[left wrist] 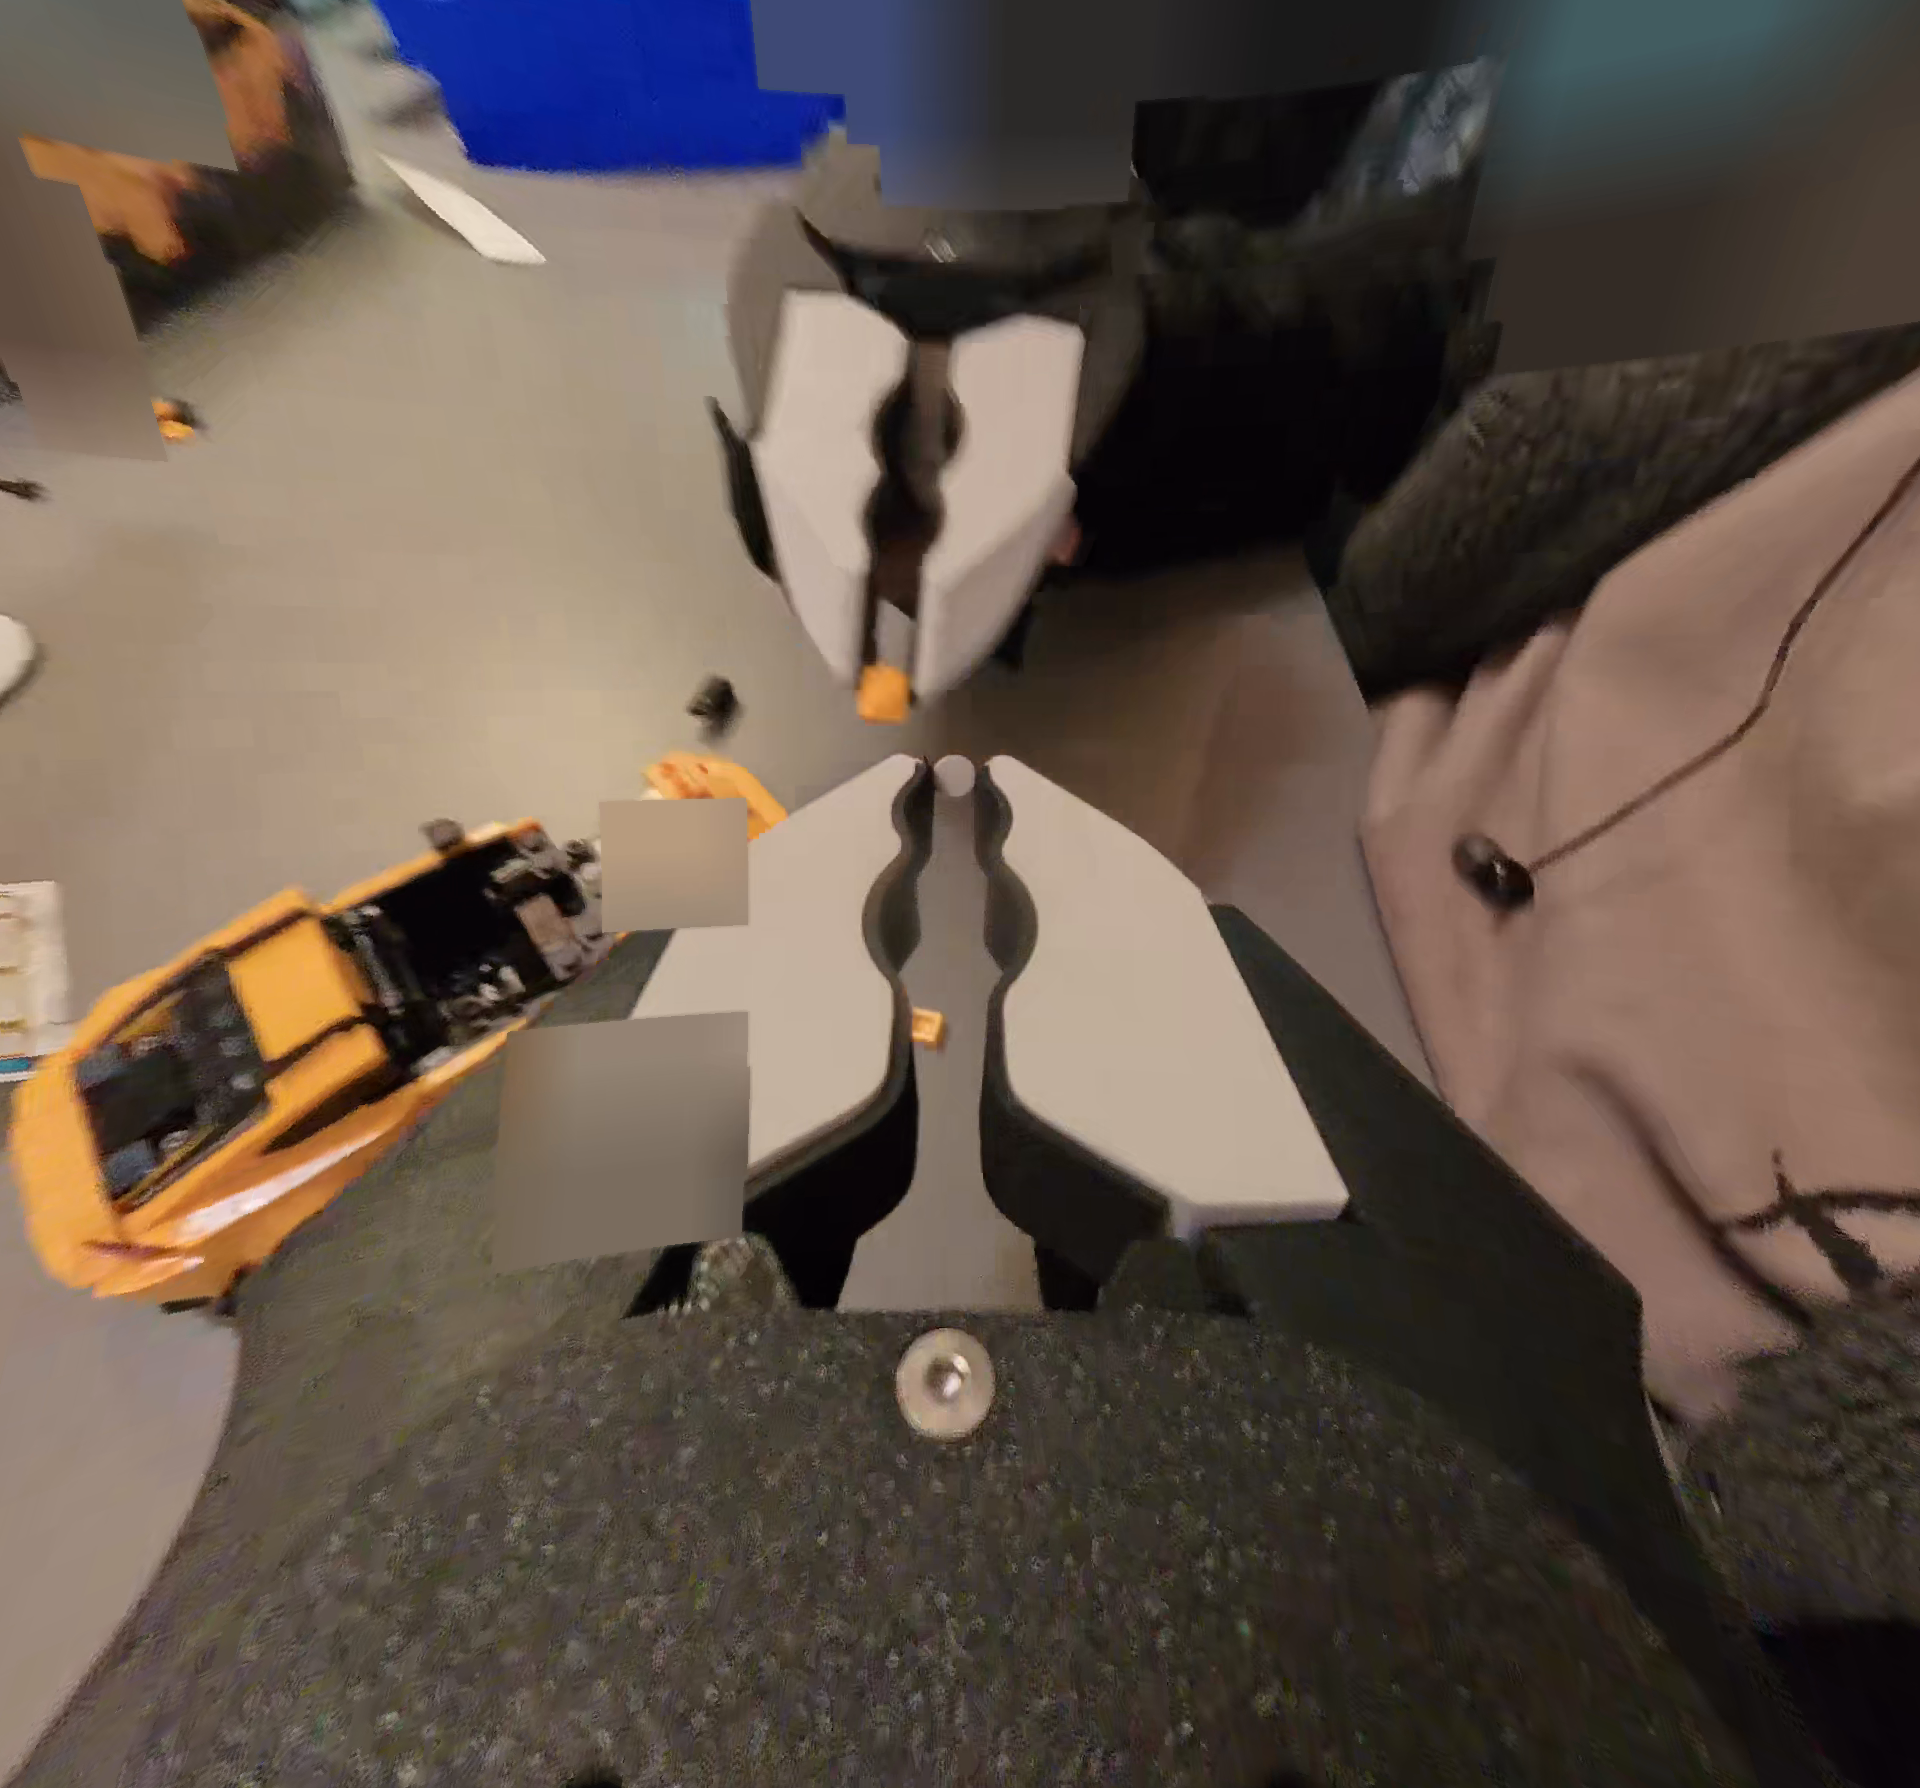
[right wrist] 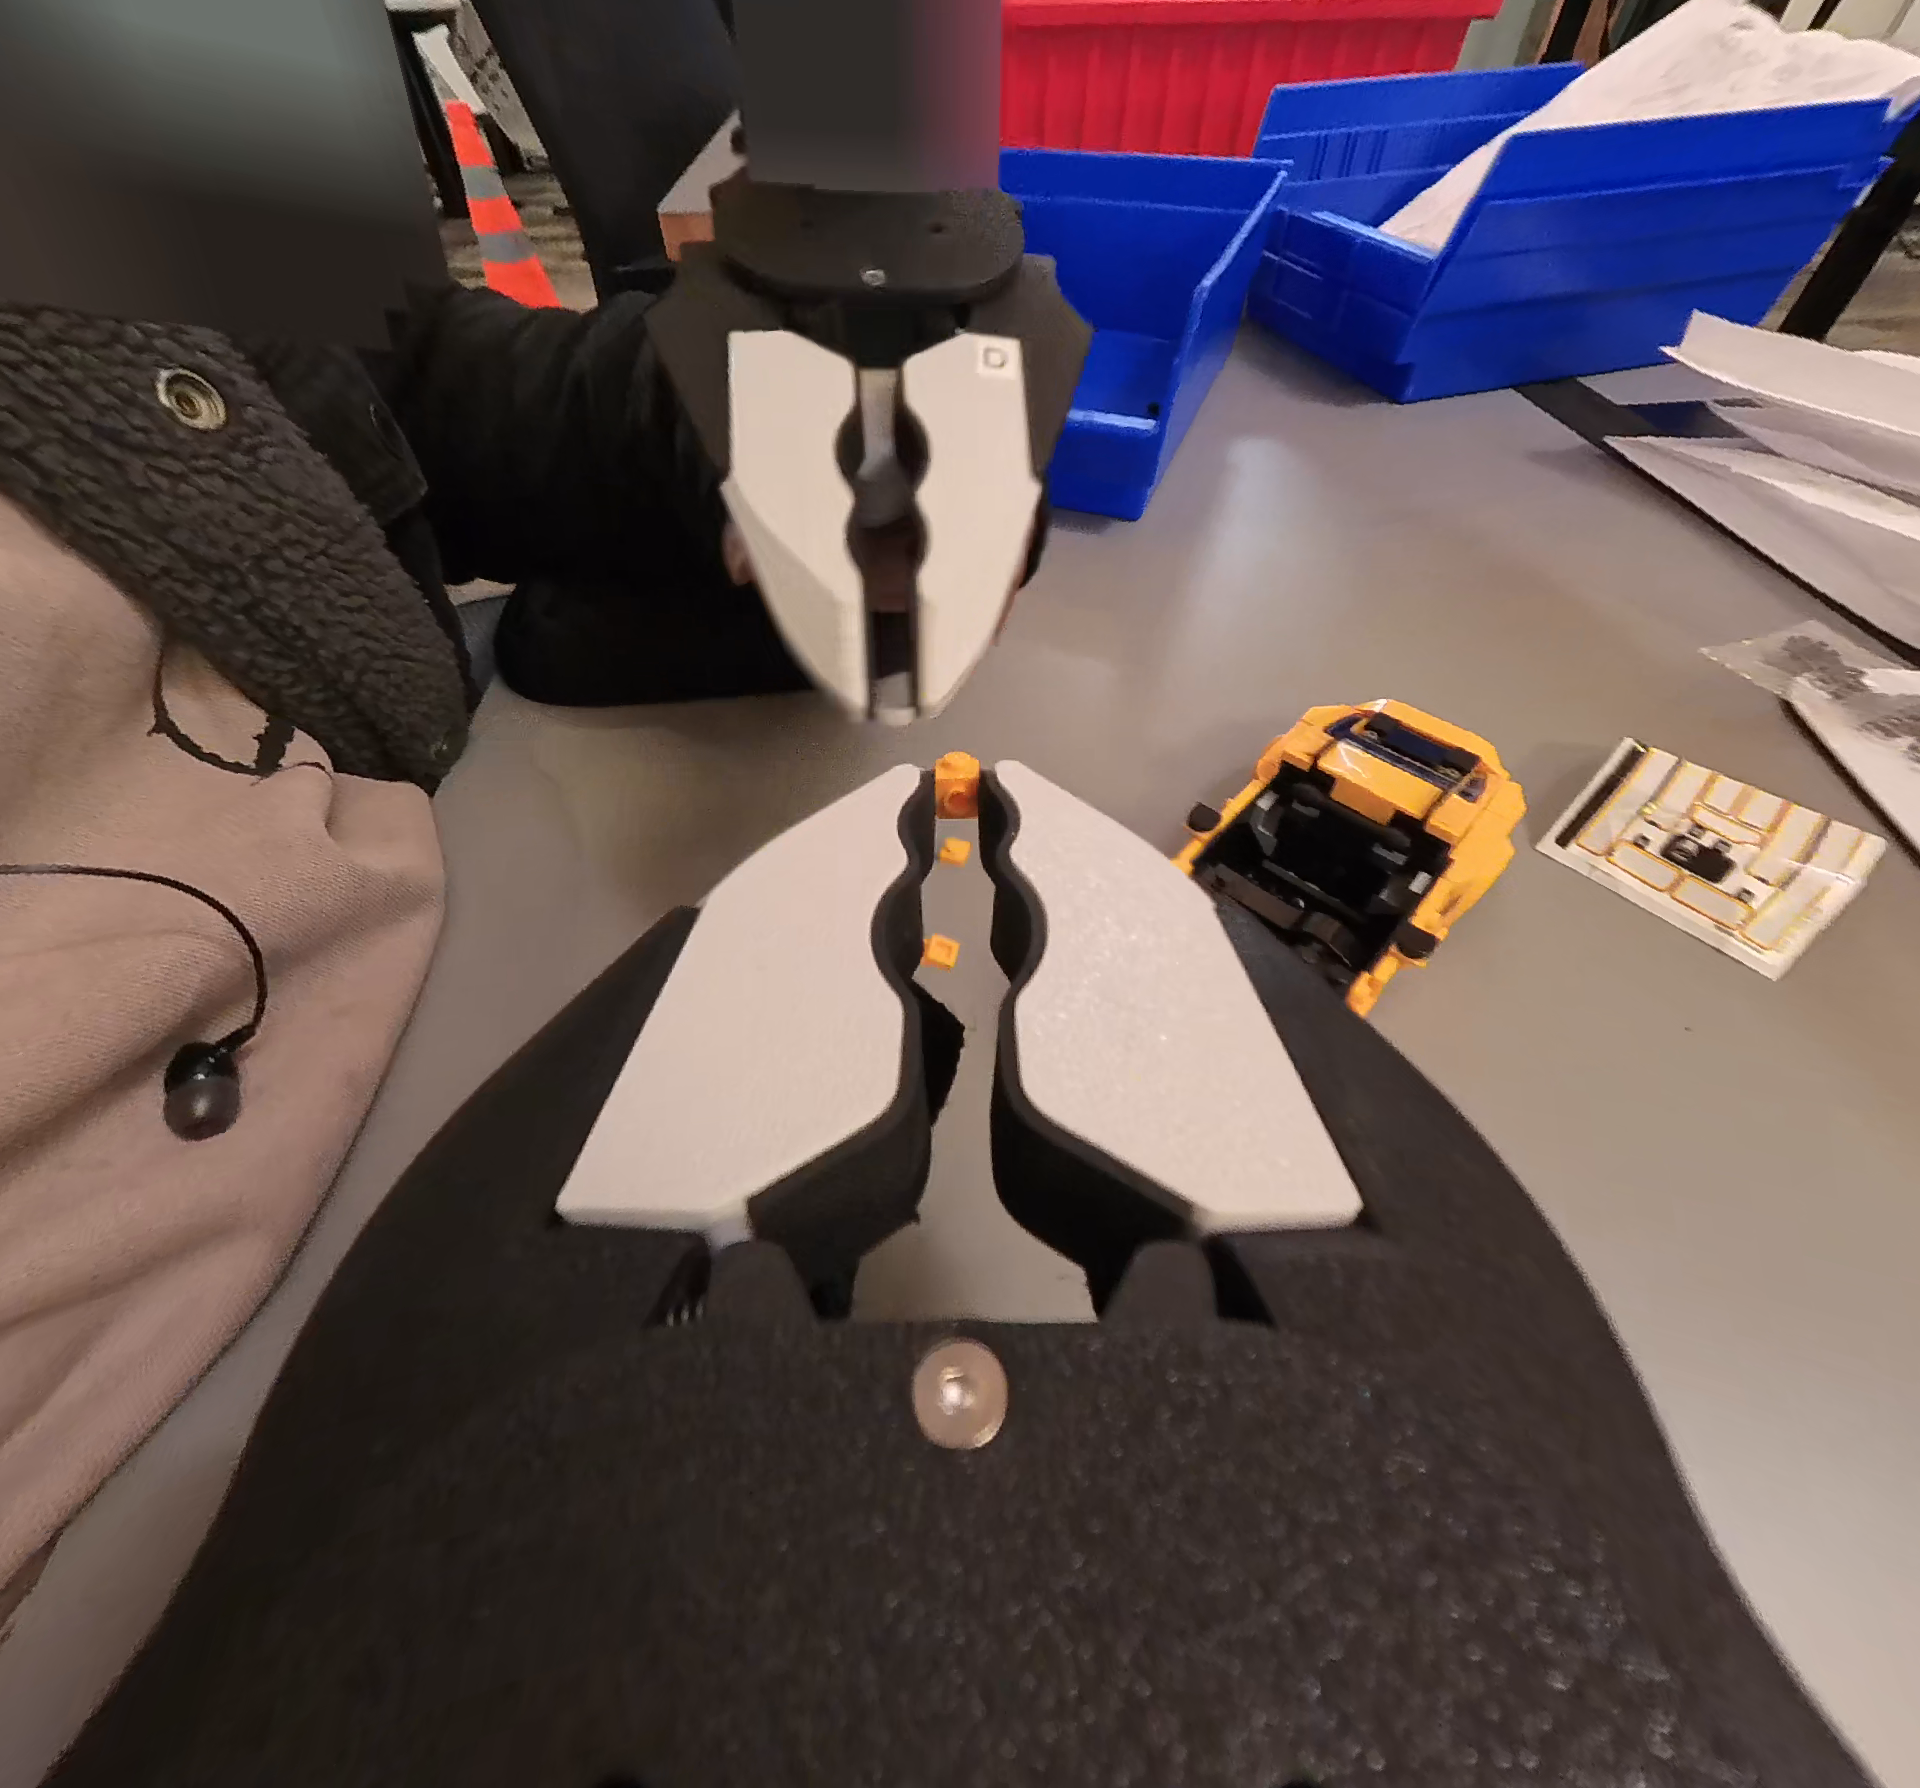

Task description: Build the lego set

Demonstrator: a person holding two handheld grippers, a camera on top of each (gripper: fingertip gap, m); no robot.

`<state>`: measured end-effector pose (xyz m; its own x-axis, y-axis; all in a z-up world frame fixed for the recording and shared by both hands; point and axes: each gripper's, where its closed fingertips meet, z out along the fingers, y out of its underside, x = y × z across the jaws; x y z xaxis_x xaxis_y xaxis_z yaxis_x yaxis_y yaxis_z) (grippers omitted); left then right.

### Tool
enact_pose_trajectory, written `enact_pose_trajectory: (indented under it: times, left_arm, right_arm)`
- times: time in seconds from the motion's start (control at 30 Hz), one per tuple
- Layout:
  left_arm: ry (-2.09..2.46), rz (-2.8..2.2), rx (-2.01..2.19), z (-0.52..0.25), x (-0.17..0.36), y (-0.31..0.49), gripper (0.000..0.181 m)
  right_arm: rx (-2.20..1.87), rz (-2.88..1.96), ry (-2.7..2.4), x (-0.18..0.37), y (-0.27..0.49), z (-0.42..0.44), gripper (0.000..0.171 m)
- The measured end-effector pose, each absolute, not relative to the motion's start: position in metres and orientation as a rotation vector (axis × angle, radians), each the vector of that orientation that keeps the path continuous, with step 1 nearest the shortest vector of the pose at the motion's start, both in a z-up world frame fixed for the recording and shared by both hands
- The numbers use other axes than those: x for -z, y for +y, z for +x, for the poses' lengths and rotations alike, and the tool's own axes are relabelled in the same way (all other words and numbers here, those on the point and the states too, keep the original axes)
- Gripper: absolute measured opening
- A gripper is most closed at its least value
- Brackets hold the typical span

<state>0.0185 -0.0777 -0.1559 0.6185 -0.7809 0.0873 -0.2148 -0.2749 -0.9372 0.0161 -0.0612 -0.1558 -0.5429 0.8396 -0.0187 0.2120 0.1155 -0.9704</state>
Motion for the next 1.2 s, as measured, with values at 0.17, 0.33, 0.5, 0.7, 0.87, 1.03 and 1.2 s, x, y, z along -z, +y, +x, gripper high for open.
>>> enact_pose_trajectory:
  times: [0.17, 0.33, 0.5, 0.7, 0.87, 1.03, 1.2]
  left_arm:
    - [0.779, -1.752, 0.622, 0.018, 0.146, -0.073, 0.007]
    - [0.776, -1.736, 0.591, 0.017, 0.143, -0.071, 0.007]
    - [0.784, -1.725, 0.576, 0.016, 0.136, -0.071, 0.007]
    - [0.889, -1.789, 0.609, 0.019, 0.125, -0.08, 0.007]
    - [1.05, -1.899, 0.619, 0.027, 0.116, -0.086, 0.007]
    - [1.158, -1.971, 0.61, 0.035, 0.112, -0.087, 0.009]
    - [1.17, -1.962, 0.588, 0.039, 0.105, -0.084, 0.009]
  right_arm:
    - [-1.51, -1.011, -1.792, 0.15, -0.072, 0.012, 0.008]
    - [-1.579, -1.028, -1.75, 0.146, -0.074, 0.01, 0.008]
    - [-1.668, -1.045, -1.684, 0.139, -0.075, 0.009, 0.008]
    - [-1.758, -1.039, -1.584, 0.126, -0.084, 0.012, 0.007]
    - [-1.775, -1.014, -1.512, 0.115, -0.089, 0.02, 0.007]
    - [-1.818, -0.969, -1.437, 0.1, -0.089, 0.029, 0.007]
    - [-1.85, -0.956, -1.408, 0.094, -0.086, 0.033, 0.008]
